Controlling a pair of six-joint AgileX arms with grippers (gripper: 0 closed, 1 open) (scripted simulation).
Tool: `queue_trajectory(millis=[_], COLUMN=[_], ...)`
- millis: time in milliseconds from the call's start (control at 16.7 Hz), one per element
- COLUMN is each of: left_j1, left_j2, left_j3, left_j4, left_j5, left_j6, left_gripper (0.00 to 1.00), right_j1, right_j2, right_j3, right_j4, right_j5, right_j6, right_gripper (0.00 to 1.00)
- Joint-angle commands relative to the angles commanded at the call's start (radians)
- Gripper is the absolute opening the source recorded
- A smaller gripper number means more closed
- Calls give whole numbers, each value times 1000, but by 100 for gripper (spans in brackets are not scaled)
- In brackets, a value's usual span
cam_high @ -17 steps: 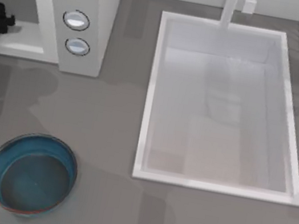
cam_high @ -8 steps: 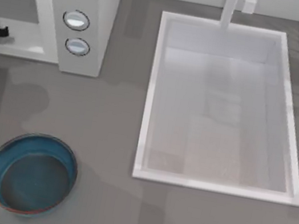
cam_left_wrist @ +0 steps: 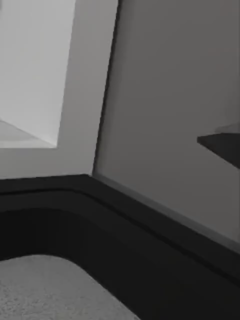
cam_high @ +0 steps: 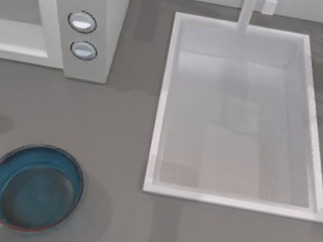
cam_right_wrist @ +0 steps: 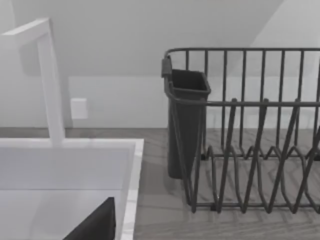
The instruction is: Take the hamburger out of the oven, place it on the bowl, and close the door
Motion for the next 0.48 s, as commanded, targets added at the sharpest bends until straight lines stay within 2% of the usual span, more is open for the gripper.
queue_trajectory(millis=[180, 480], left_j1=[24, 30], left_j2=[-45, -56], left_j3=[-119, -144], left_j4=[92, 115], left_j5=[22, 28], left_j6=[7, 9], left_gripper=[0, 0], right_j1=[0, 0], right_j2=[0, 0], right_j3=[0, 0], right_j4=[0, 0], right_j5=[0, 0], right_j6=[0, 0], right_gripper=[100, 100])
